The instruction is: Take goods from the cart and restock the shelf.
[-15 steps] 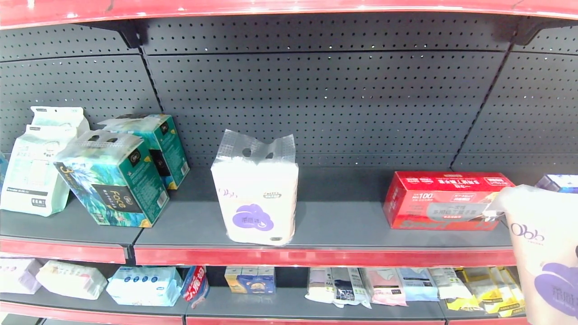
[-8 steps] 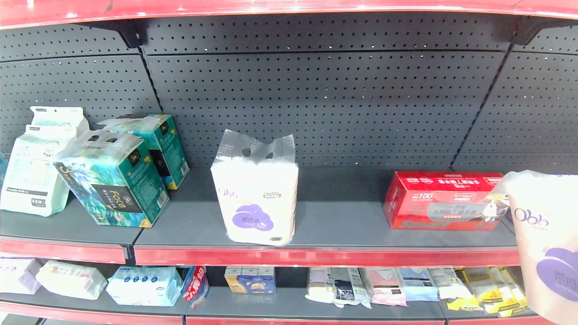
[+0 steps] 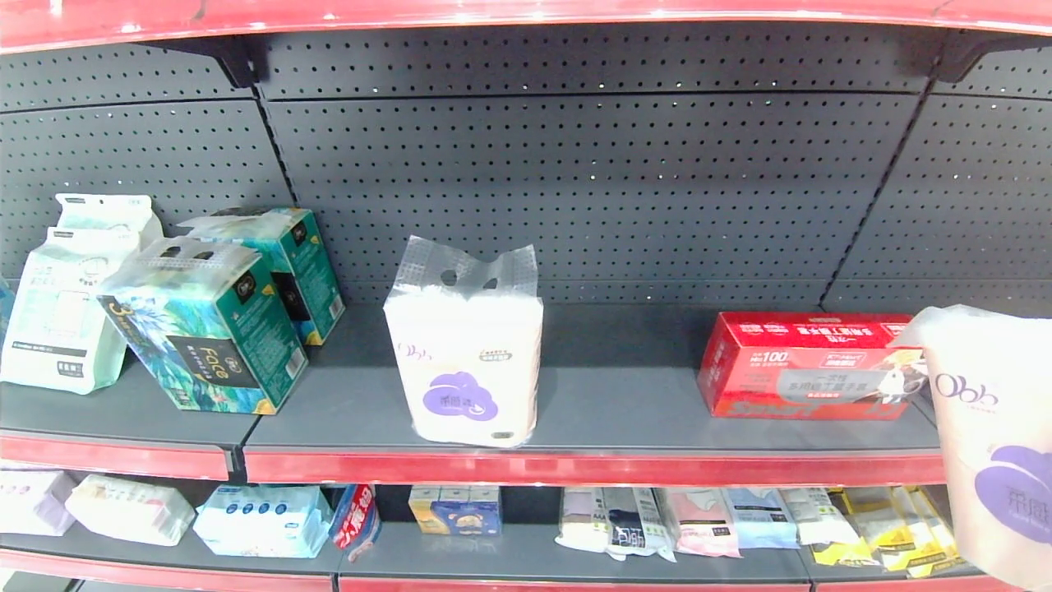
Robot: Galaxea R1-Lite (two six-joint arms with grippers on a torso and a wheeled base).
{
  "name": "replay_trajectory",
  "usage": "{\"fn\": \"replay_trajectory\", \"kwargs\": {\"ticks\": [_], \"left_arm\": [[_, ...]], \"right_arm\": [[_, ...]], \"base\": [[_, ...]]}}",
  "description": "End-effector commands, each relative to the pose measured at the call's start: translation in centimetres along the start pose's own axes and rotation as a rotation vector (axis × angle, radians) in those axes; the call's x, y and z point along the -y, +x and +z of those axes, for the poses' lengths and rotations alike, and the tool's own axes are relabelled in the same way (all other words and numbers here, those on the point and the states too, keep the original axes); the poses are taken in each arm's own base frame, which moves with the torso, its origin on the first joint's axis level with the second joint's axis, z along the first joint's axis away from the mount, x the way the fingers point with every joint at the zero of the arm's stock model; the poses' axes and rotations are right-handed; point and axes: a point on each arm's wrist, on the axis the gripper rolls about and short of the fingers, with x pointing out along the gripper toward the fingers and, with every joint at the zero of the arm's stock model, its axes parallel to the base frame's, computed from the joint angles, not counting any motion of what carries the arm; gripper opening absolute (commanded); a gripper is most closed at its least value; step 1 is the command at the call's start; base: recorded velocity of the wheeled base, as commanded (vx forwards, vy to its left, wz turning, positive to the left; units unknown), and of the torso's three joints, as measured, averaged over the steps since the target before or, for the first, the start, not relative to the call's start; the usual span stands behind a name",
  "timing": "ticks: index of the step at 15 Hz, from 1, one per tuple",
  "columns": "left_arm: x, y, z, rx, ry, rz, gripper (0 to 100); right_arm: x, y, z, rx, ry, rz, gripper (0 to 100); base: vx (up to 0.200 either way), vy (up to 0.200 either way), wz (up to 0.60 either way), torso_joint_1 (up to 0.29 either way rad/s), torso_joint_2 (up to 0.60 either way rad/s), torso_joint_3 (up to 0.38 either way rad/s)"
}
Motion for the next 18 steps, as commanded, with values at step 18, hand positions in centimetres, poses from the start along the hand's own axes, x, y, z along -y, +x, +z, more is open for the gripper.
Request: {"fn": "replay_trajectory", "kwargs": {"ticks": [18], "left_arm": [[0.0,0.0,-0.1,-0.005,-0.001,0.002,100]], "right_arm": [[0.0,-0.1,1.9,0.092,-0.010,0.153,0]], "base": [[0.000,0.000,0.20,0.002,0.00,0.001]]}}
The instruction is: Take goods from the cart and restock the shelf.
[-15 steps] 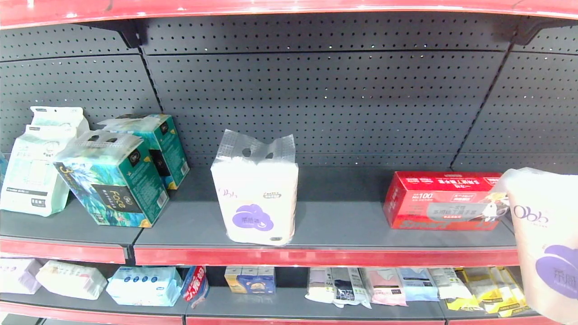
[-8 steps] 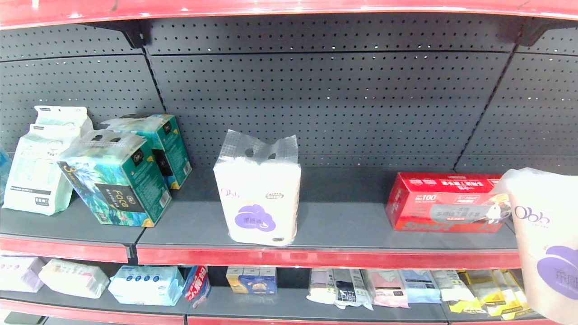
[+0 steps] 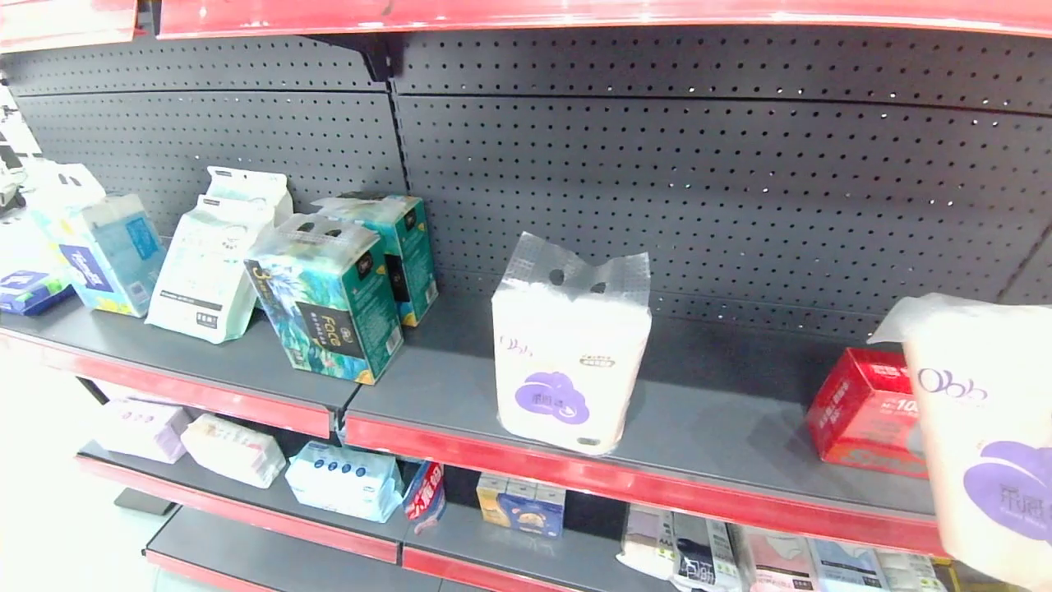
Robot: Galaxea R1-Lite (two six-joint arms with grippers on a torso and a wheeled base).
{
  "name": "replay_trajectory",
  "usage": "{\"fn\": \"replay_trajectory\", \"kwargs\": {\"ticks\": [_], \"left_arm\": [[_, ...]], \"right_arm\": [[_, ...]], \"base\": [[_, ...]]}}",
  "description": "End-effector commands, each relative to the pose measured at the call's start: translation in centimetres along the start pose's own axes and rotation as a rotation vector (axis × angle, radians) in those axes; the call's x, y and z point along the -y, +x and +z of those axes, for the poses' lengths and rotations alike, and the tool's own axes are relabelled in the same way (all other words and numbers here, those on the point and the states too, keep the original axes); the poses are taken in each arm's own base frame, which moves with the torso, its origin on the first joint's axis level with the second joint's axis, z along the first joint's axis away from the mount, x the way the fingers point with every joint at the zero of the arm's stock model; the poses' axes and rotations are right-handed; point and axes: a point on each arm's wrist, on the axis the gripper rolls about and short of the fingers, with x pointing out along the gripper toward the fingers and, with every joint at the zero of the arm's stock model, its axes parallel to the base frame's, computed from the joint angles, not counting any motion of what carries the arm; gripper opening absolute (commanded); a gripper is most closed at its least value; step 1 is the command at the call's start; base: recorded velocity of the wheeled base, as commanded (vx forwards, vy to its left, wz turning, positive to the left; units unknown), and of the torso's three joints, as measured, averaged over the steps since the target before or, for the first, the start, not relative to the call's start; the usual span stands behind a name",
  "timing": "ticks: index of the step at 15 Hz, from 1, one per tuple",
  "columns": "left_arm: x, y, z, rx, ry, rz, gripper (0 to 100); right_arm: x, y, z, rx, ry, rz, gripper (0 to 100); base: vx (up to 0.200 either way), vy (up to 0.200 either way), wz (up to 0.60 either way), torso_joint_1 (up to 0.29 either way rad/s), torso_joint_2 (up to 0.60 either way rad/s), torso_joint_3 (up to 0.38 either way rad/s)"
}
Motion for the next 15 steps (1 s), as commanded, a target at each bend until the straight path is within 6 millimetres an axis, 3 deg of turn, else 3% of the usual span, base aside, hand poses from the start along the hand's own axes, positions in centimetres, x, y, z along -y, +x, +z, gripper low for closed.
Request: {"fn": "replay_trajectory", "kwargs": {"ticks": [1,4,5,7,9,15], "left_arm": [[0.0,0.0,0.0,-0.003,0.000,-0.001,100],[0.0,0.0,0.0,-0.003,-0.002,-0.001,100],[0.0,0.0,0.0,-0.003,0.000,-0.001,100],[0.0,0.0,0.0,-0.003,0.000,-0.001,100],[0.0,0.0,0.0,-0.003,0.000,-0.001,100],[0.0,0.0,0.0,-0.003,0.000,-0.001,100]], "right_arm": [[0.2,0.4,1.1,0.025,-0.003,0.042,0],[-0.3,3.4,2.7,0.045,0.033,0.231,0],[-0.4,4.1,2.8,0.044,0.050,0.242,0],[-0.3,8.1,3.3,0.073,0.087,0.243,0],[-0.3,10.4,3.6,0.107,0.118,0.233,0],[-0.5,13.1,2.6,0.062,0.241,0.240,0]], "base": [[0.000,0.000,0.00,0.000,0.00,0.000],[0.000,0.000,0.00,0.000,0.00,0.000],[0.000,0.000,0.00,0.000,0.00,0.000],[0.000,0.000,0.00,0.000,0.00,0.000],[0.000,0.000,0.00,0.000,0.00,0.000],[0.000,0.000,0.00,0.000,0.00,0.000]]}}
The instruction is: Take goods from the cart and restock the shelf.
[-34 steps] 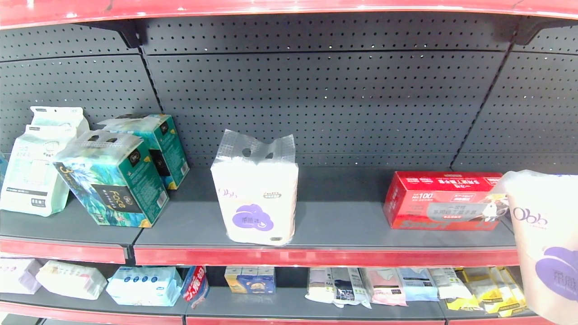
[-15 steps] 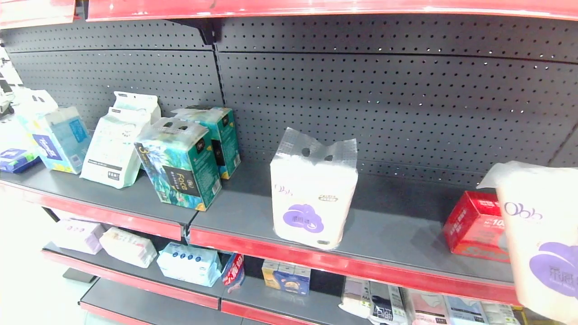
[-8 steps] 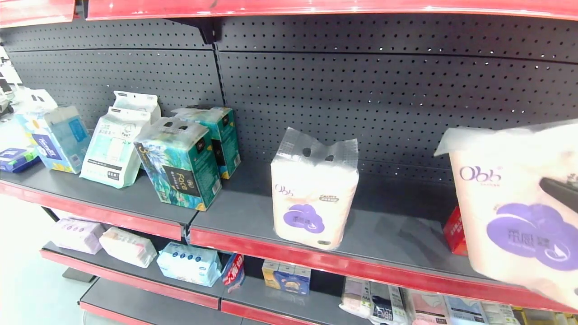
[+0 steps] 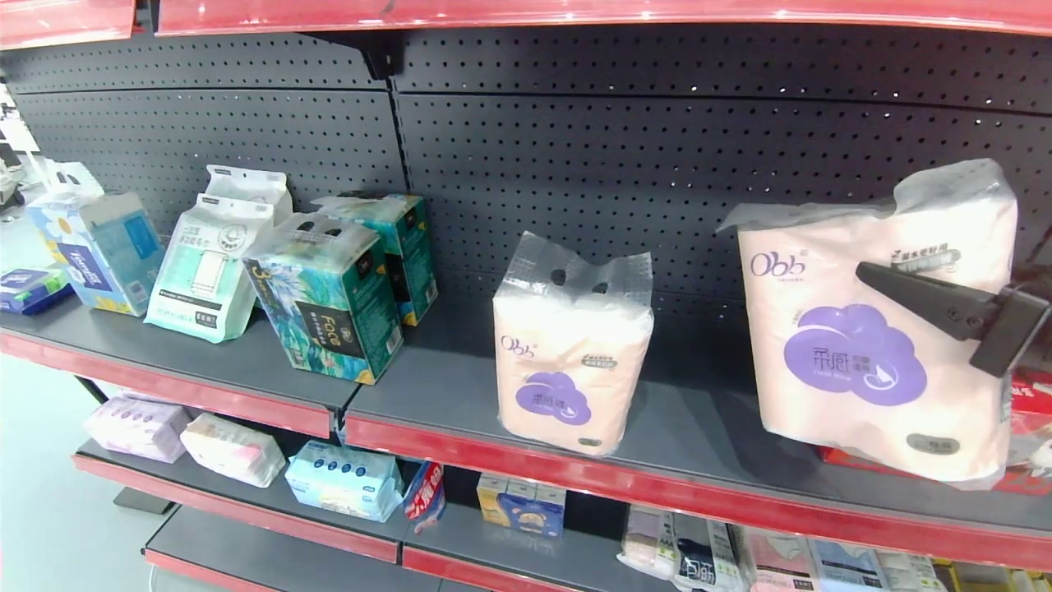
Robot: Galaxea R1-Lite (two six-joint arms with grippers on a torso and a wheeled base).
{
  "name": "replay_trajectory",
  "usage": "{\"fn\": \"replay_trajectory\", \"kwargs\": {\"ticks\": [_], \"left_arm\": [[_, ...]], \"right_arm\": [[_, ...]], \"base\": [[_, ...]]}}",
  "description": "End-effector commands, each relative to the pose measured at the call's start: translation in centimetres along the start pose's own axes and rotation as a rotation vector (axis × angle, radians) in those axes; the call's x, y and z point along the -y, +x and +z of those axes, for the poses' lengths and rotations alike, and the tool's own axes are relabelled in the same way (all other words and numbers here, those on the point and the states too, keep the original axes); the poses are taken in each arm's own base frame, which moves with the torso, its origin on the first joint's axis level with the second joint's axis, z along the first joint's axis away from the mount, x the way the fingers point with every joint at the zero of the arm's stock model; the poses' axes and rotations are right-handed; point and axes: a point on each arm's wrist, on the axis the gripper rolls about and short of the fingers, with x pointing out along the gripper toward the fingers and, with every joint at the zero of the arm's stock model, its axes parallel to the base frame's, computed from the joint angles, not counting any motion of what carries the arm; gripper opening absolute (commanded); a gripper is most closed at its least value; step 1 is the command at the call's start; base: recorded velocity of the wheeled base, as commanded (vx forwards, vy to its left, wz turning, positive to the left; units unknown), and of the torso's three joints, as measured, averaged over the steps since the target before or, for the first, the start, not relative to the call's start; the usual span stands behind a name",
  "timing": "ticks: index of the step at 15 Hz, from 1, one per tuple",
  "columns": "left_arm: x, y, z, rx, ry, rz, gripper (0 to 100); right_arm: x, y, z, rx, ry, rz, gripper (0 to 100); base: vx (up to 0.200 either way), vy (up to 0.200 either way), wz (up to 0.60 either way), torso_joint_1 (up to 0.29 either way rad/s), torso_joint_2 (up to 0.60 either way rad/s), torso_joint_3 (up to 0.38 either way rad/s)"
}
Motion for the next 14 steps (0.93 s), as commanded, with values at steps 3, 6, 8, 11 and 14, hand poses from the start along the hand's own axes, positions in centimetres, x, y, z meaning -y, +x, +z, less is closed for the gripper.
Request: {"fn": "replay_trajectory", "kwargs": {"ticks": [3,6,8,11,14], "left_arm": [[0.0,0.0,0.0,-0.002,0.000,0.002,100],[0.0,0.0,0.0,-0.002,0.001,0.000,100],[0.0,0.0,0.0,-0.002,0.001,0.000,100],[0.0,0.0,0.0,-0.002,0.001,0.000,100],[0.0,0.0,0.0,-0.002,0.000,0.000,100]], "right_arm": [[1.0,3.5,-1.4,-0.023,0.025,-0.007,0],[1.4,4.9,-1.8,-0.023,0.026,-0.011,0],[1.7,5.7,-1.9,-0.020,0.038,-0.015,0],[2.6,7.7,-2.2,-0.025,0.057,-0.053,0],[3.4,10.3,-2.5,-0.013,0.052,-0.073,0]], "base": [[0.000,0.000,0.00,0.000,0.00,0.000],[0.000,0.000,0.00,0.000,0.00,0.000],[0.000,0.000,0.00,0.000,0.00,0.000],[0.000,0.000,0.00,0.000,0.00,0.000],[0.000,0.000,0.00,0.000,0.00,0.000]]}}
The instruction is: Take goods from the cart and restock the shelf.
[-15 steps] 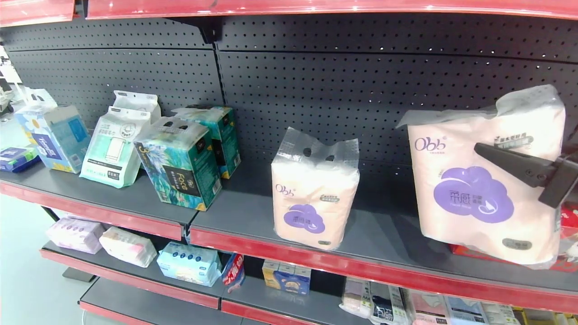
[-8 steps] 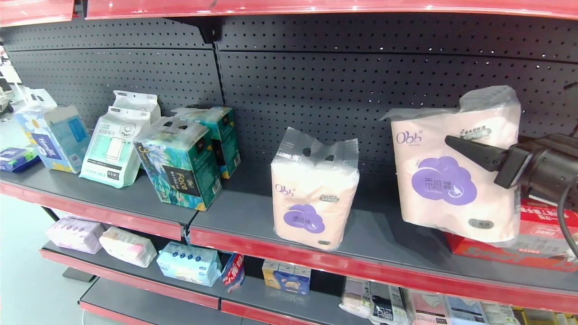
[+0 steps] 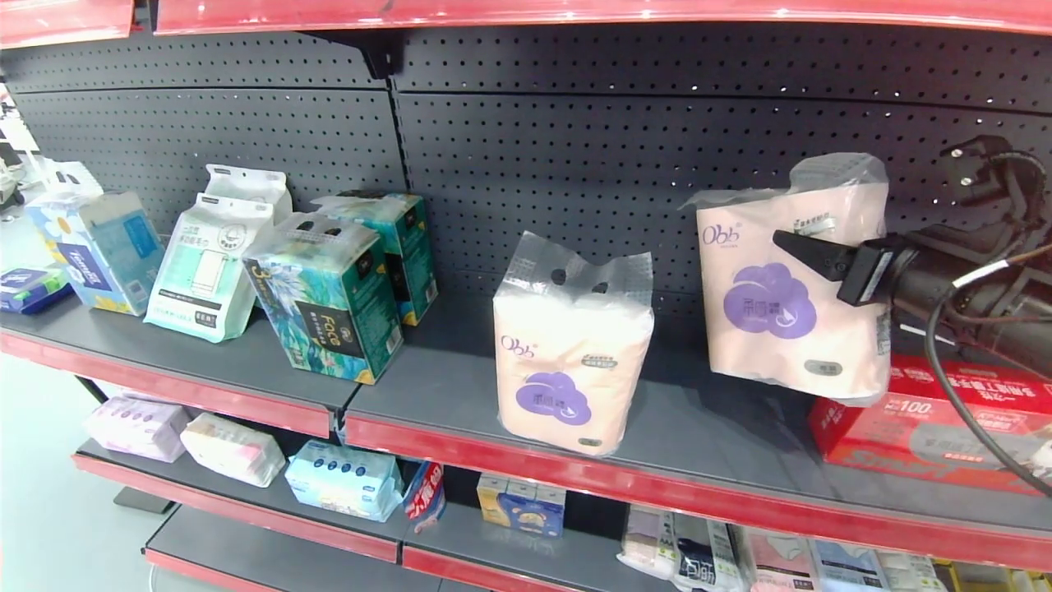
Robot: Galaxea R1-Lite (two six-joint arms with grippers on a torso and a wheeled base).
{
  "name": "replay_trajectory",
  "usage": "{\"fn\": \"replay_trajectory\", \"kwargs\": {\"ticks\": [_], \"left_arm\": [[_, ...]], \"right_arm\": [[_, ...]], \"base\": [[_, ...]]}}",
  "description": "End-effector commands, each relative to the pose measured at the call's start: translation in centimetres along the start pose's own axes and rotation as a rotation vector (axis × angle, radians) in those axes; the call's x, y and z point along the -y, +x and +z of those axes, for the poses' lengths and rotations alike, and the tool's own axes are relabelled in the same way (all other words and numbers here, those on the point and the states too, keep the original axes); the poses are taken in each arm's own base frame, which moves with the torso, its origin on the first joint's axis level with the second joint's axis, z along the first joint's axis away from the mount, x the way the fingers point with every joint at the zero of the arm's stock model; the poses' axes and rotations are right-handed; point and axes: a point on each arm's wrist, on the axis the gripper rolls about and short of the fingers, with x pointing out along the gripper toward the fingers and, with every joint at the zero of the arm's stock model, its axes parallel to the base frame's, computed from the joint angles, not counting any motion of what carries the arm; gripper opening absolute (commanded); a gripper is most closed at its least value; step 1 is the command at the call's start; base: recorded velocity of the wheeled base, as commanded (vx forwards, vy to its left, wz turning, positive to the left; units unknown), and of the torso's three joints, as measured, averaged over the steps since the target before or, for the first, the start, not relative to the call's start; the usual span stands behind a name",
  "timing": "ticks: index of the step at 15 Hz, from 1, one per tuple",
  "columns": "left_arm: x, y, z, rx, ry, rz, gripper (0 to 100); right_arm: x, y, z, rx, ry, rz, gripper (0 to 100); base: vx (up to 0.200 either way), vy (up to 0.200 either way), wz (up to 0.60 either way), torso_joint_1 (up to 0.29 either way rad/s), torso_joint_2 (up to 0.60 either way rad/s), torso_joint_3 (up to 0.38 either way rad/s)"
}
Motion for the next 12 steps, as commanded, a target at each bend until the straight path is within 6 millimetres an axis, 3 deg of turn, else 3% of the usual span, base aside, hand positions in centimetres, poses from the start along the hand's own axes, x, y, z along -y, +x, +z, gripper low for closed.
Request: {"fn": "replay_trajectory", "kwargs": {"ticks": [1,5,12], "left_arm": [[0.0,0.0,0.0,-0.002,-0.001,0.000,100],[0.0,0.0,0.0,-0.002,-0.001,0.000,100],[0.0,0.0,0.0,-0.002,0.001,0.000,100]], "right_arm": [[0.5,2.3,-0.7,-0.022,0.006,-0.002,0],[0.7,4.9,-0.8,-0.023,0.000,0.041,0],[1.1,7.6,-2.2,-0.009,0.003,0.282,0]], "base": [[0.000,0.000,0.00,0.000,0.00,0.000],[0.000,0.000,0.00,0.000,0.00,0.000],[0.000,0.000,0.00,0.000,0.00,0.000]]}}
